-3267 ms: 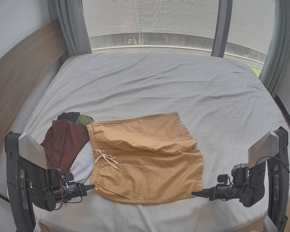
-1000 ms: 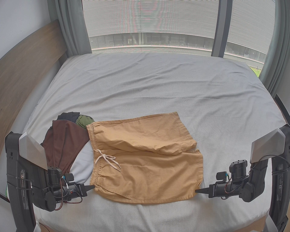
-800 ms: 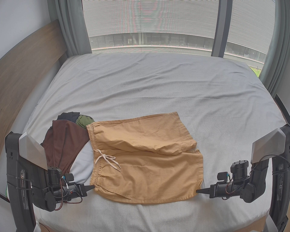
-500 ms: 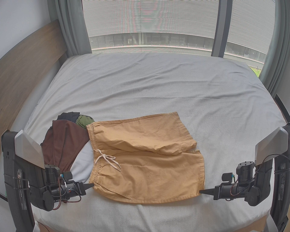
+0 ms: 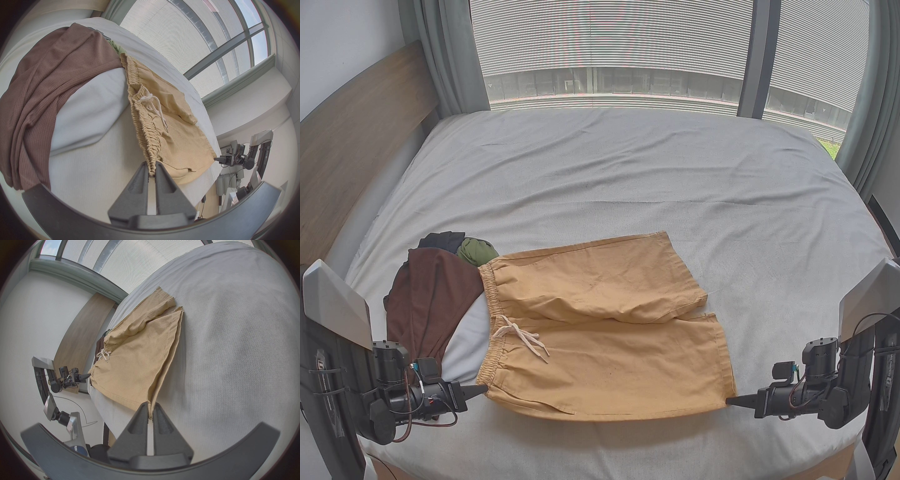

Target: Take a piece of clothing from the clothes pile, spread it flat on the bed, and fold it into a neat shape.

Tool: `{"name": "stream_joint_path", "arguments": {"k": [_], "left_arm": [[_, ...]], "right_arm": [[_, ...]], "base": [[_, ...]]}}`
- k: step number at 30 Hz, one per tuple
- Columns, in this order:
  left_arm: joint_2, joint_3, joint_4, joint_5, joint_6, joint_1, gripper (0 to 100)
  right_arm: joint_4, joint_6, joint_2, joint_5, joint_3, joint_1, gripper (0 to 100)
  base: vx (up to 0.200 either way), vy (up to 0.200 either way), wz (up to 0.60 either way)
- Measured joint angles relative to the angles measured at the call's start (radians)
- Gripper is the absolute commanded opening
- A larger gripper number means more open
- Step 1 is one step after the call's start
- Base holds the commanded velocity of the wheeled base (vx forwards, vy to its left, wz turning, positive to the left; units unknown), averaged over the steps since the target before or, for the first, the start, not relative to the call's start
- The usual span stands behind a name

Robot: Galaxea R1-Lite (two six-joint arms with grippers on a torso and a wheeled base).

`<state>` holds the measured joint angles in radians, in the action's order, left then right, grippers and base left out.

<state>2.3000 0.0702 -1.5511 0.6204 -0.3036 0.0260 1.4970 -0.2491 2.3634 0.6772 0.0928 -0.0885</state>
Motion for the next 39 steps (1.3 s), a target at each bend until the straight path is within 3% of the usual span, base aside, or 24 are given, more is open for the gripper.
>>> {"name": "stream_joint_path", "arguments": {"k": [27,33,39], "left_arm": [[-0.134,-0.053,0.054,0.008,0.009,0.024,0],[-0.147,-0.053,0.099,0.037,0.102,0.027,0],[-0.169,-0.053,0.058,0.098,0.101,0.059,0]], "right_arm": [[-0.016,0.096,-0.046,0.001,-0.076,-0.003,0],[-0.017,0.108,-0.066,0.001,-0.076,-0.006,0],[-0.006,0.110,-0.114,0.003,-0.076,-0.002,0]], "base": [[0.000,0.000,0.00],[0.000,0.000,0.00],[0.000,0.000,0.00]]}}
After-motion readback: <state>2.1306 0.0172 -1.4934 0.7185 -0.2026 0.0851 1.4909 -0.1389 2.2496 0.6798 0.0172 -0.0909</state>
